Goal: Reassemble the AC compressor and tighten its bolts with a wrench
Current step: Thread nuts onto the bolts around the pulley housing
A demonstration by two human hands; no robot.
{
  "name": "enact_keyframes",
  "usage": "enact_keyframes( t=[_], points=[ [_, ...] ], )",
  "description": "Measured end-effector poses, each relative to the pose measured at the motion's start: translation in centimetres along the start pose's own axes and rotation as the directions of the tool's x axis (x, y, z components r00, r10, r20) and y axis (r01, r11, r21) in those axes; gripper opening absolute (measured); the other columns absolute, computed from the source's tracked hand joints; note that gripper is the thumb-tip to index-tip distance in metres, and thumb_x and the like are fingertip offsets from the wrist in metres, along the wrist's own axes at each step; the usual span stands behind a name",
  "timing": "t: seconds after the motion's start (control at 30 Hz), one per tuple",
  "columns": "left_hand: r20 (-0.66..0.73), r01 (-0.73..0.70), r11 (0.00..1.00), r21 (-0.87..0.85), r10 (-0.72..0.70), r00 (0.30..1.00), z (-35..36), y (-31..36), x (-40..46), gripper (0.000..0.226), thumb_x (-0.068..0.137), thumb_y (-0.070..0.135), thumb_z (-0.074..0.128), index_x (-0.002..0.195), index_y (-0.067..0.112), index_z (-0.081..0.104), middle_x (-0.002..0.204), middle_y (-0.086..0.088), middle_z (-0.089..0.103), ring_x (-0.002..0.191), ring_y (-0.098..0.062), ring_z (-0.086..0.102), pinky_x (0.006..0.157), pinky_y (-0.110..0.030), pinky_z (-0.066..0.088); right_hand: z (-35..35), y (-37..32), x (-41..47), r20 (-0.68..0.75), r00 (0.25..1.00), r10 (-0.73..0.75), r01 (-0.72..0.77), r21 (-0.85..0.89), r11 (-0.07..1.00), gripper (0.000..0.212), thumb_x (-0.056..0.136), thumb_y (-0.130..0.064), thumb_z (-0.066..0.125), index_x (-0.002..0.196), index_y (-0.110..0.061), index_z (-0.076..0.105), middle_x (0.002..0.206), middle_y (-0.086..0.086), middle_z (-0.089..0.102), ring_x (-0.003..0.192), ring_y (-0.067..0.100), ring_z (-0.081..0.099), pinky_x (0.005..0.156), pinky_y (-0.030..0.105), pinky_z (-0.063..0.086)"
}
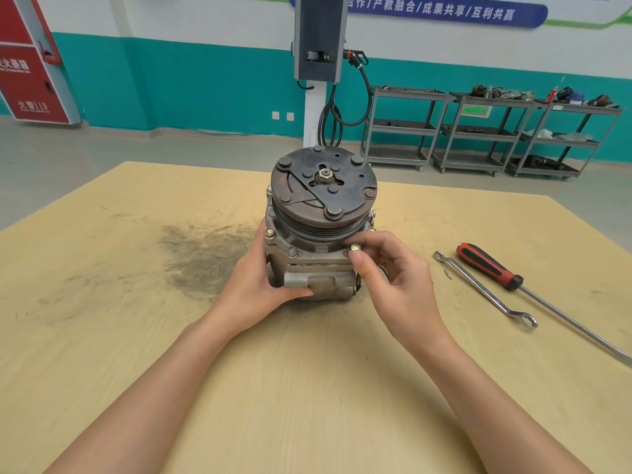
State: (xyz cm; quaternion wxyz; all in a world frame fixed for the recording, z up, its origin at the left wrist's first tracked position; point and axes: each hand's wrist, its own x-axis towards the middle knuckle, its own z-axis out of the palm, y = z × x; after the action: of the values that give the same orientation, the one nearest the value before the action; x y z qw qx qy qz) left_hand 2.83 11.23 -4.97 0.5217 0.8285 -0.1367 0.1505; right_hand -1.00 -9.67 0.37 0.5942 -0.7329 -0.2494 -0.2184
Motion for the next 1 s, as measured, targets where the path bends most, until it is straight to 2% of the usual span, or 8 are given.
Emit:
enact_keyframes(
  t=[0.1,0.27,0.4,0.5,0.67,0.8,0.9,1.0],
  points=[
    [-0.002,0.003,1.0,-0.005,-0.003,1.0,0.0,0.0,0.0,0.105,0.052,0.049,0.085,0.14,0.019,0.036,0.111,0.054,0.049,0.105,0.03,0.045,0.078,0.006,0.035,0.0,-0.1,0.1,-0.005,1.0,0.016,-0.016,-0.012,1.0,0.011,0.088,-0.015,0.066,0.09,-0.026,0.066,0.077,-0.008,0.066,0.074,0.007,0.06,0.071,0.028,0.05],
    [-0.002,-0.003,1.0,-0.022,0.003,1.0,0.0,0.1,-0.1,0.108,0.049,0.059,0.081,0.139,0.017,0.038,0.11,0.052,0.052,0.106,0.027,0.048,0.078,0.005,0.037,0.9,-0.2,0.0,-0.121,0.99,0.066,-0.063,0.028,0.998,0.021,0.082,-0.014,0.076,0.077,-0.015,0.056,0.066,0.009,0.054,0.058,0.005,0.045,0.059,0.026,0.041],
    [-0.003,-0.005,1.0,-0.022,0.005,1.0,0.0,0.0,0.0,0.105,0.051,0.054,0.083,0.138,0.019,0.037,0.112,0.05,0.052,0.107,0.025,0.05,0.079,0.004,0.038,0.5,-0.1,-0.1,-0.073,0.997,0.032,-0.031,0.019,0.999,0.005,0.085,-0.021,0.067,0.089,-0.024,0.065,0.068,-0.01,0.059,0.067,0.002,0.054,0.067,0.02,0.045],
    [0.001,-0.005,1.0,-0.019,0.005,1.0,0.1,0.0,0.0,0.1,0.052,0.053,0.083,0.136,0.023,0.037,0.112,0.05,0.052,0.106,0.025,0.049,0.079,0.004,0.037,0.4,0.0,-0.1,-0.07,0.996,0.051,-0.047,0.05,0.998,0.007,0.086,-0.019,0.065,0.087,-0.026,0.066,0.075,-0.016,0.065,0.071,0.0,0.058,0.069,0.018,0.045],
    [-0.007,-0.001,1.0,0.0,0.001,1.0,0.1,-0.2,-0.1,0.095,0.052,0.051,0.085,0.131,0.024,0.039,0.11,0.051,0.052,0.104,0.027,0.049,0.076,0.005,0.037,0.9,0.1,-0.1,-0.133,0.989,0.07,-0.06,0.081,0.995,0.019,0.081,-0.017,0.076,0.078,-0.019,0.057,0.066,0.008,0.054,0.061,0.007,0.047,0.06,0.026,0.041],
    [-0.007,0.01,1.0,0.016,-0.01,1.0,0.1,-0.8,0.2,0.098,0.057,0.034,0.092,0.136,0.017,0.038,0.108,0.05,0.053,0.103,0.026,0.05,0.076,0.004,0.038,0.4,0.3,-0.2,-0.051,0.999,0.01,-0.009,0.026,1.0,0.009,0.087,-0.02,0.064,0.093,-0.027,0.064,0.069,-0.016,0.058,0.067,0.001,0.053,0.068,0.018,0.043],
    [-0.008,0.021,1.0,0.006,-0.021,1.0,0.0,-0.6,0.2,0.105,0.052,0.047,0.088,0.138,0.016,0.037,0.11,0.05,0.053,0.106,0.025,0.05,0.078,0.004,0.038,0.6,0.3,-0.1,-0.076,0.997,0.017,-0.016,0.026,1.0,0.008,0.085,-0.02,0.065,0.086,-0.027,0.062,0.07,-0.016,0.059,0.067,0.001,0.053,0.067,0.017,0.043],
    [-0.012,0.026,1.0,-0.005,-0.026,1.0,0.0,-0.2,0.1,0.11,0.047,0.059,0.082,0.138,0.014,0.038,0.109,0.051,0.052,0.105,0.026,0.049,0.078,0.004,0.038,1.0,0.4,0.1,-0.122,0.991,0.052,-0.045,0.06,0.997,0.02,0.082,-0.017,0.074,0.077,-0.022,0.055,0.061,-0.01,0.051,0.059,0.002,0.044,0.06,0.017,0.04]
  ],
)
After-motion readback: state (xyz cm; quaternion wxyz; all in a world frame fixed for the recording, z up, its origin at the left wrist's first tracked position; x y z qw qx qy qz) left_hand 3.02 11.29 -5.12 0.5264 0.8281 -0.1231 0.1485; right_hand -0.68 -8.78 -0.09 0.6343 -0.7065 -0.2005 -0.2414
